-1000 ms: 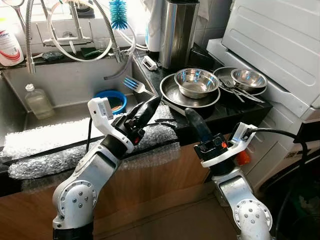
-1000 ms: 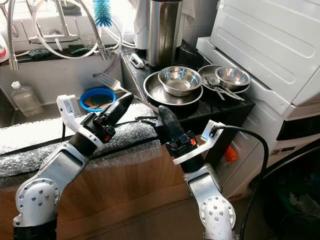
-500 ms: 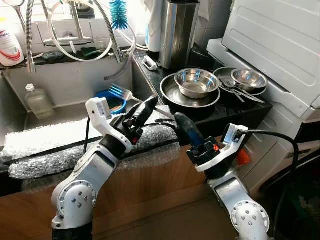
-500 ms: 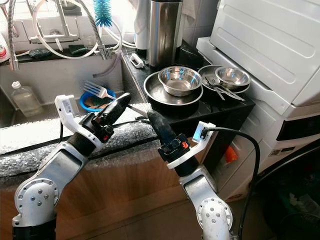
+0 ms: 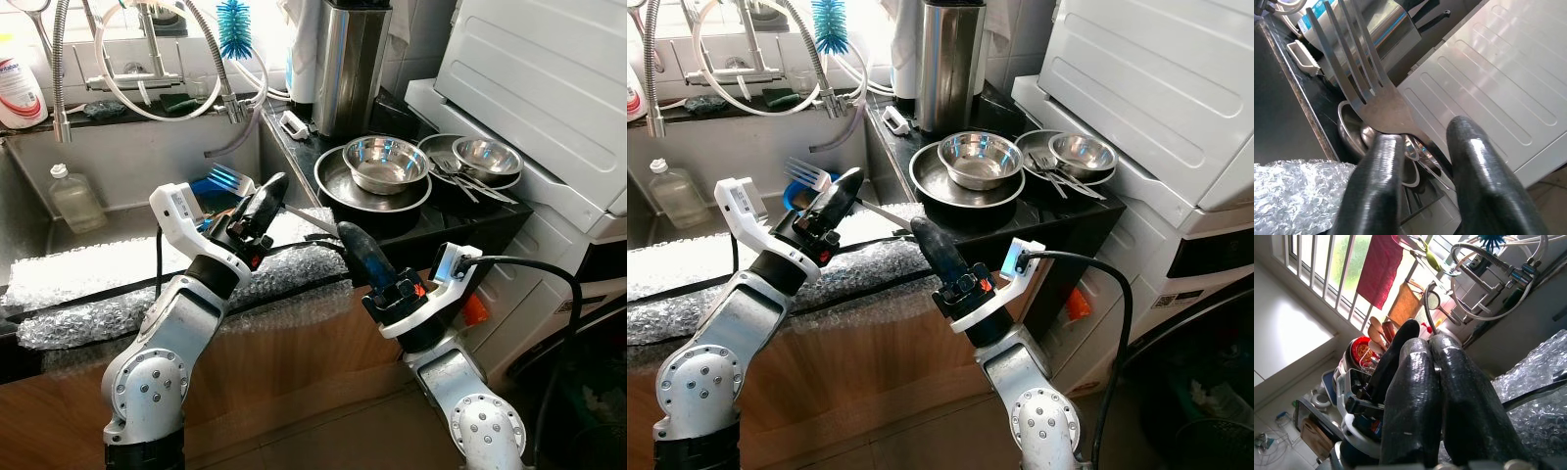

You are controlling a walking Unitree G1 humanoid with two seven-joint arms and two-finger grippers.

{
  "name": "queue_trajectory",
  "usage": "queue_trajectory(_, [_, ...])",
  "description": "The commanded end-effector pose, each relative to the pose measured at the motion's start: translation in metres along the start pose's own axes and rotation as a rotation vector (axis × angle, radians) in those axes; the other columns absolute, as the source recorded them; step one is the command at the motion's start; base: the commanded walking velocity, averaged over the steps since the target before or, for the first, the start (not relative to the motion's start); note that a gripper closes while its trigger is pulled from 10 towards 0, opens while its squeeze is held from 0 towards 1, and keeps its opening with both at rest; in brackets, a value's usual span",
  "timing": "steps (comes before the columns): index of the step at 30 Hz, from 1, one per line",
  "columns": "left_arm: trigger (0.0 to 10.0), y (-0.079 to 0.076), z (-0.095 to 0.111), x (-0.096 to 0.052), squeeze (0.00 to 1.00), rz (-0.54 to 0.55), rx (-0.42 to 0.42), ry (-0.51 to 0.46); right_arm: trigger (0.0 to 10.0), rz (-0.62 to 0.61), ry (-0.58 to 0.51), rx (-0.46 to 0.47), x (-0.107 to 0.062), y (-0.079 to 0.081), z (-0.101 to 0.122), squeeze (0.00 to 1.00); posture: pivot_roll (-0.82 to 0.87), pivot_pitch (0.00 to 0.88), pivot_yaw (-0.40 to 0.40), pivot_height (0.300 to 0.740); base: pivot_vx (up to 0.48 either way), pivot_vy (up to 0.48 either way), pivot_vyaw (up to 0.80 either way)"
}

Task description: Kitchen organization

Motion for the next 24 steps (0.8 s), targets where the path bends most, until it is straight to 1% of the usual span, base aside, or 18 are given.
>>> queue_trajectory(1, [0.0,0.001,0.002,0.003,0.0,0.009,0.006,-0.009,10.0,0.007,0.021,-0.026,0.0,0.004,-0.002,0.0,-0.03,0.0,-0.078,0.727,0.0,0.0,0.0])
queue_trajectory(6, [0.0,0.001,0.002,0.004,0.0,0.01,0.002,-0.015,10.0,0.009,0.027,-0.035,0.0,0.004,-0.002,0.0,-0.03,0.0,-0.078,0.727,0.0,0.0,0.0])
queue_trajectory(12, [0.0,0.004,0.007,0.004,0.0,0.034,-0.023,-0.042,10.0,0.005,0.02,-0.035,-0.001,0.004,-0.001,0.0,-0.03,0.0,-0.077,0.727,0.0,0.0,0.0])
queue_trajectory(19, [0.0,0.004,0.008,0.004,0.0,0.035,-0.027,-0.045,10.0,0.004,0.02,-0.035,-0.001,0.003,-0.001,0.0,-0.03,0.0,-0.077,0.727,0.0,0.0,0.0])
queue_trajectory(20, [0.0,0.006,0.011,0.004,0.0,0.047,-0.054,-0.065,10.0,0.01,0.021,-0.025,-0.001,0.004,-0.002,1.0,-0.03,0.0,-0.076,0.727,0.0,0.0,0.0])
queue_trajectory(24, [0.0,0.008,0.013,0.004,0.0,0.06,-0.062,-0.074,10.0,0.012,0.022,-0.022,-0.001,0.005,-0.002,1.0,-0.03,0.0,-0.075,0.727,0.0,0.0,0.0])
Point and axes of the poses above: a point about 5 cm out from each wrist's last joint towards the gripper, its own x axis pointing out of the wrist towards the gripper, its own z axis along the axis of the wrist's last joint, y = z × x, the point moved 5 cm from there along x, pointing out of the wrist towards the gripper, and after that the axes turned 9 degrees about x, right-handed, at the moved point
